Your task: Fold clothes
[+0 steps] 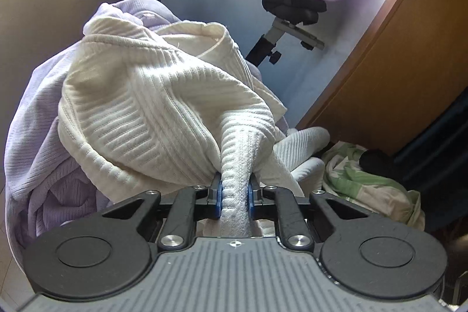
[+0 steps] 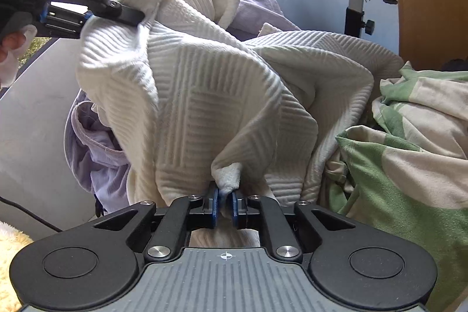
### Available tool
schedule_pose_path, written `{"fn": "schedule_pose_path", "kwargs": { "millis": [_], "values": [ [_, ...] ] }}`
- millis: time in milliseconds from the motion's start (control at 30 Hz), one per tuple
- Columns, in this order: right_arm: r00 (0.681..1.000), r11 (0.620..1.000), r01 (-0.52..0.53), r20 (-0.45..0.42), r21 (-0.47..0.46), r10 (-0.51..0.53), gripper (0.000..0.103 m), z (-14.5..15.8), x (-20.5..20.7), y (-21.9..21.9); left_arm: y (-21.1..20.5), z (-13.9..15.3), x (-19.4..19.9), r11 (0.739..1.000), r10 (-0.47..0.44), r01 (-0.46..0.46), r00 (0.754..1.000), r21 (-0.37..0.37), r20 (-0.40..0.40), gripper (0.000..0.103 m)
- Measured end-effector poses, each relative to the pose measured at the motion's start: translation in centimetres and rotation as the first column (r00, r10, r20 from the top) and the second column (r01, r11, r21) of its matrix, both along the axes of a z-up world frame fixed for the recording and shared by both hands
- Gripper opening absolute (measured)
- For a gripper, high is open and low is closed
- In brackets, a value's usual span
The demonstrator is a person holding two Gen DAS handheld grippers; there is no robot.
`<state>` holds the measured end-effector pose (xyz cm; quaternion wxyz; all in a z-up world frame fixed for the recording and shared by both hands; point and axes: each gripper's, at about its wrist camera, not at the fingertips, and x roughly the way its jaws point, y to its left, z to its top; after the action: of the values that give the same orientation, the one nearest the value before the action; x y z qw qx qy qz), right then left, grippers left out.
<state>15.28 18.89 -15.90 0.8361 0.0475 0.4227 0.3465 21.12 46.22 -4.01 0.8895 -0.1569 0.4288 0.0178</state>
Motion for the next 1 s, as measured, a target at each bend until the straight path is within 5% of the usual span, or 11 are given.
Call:
{"fn": "schedule_pose_path", "kwargs": {
  "millis": [300, 500, 700, 1000],
  "values": [
    [0.974, 0.973, 0.215, -0.099, 0.087, -0.206, 0.037, -0.2, 1.6, -4.1, 4.4, 2.5, -2.4, 0.981, 0.179, -0.185, 0.979, 0.056, 0.098, 0.013],
    [0.941, 0.939, 0.327, -0.126, 0.107, -0.313, 0.040, -1.1, 2.9, -6.0, 5.2, 2.9, -3.3, 0.972, 0.212, -0.222, 0.969, 0.074, 0.125, 0.012],
    [0.984, 0.986, 0.169, -0.060, -0.015, -0.169, 0.044, -1.7, 3.3, -2.5, 5.3, 3.4, -4.0, 0.967, 0.212, -0.230, 0.964, 0.108, 0.159, 0.009],
    [0.997, 0.991, 0.022, -0.069, -0.130, -0.031, 0.044, -4.0, 1.2, -0.5, 5.6, 3.0, -5.1, 0.960, 0.223, -0.247, 0.960, 0.135, 0.168, 0.006]
  ]
}}
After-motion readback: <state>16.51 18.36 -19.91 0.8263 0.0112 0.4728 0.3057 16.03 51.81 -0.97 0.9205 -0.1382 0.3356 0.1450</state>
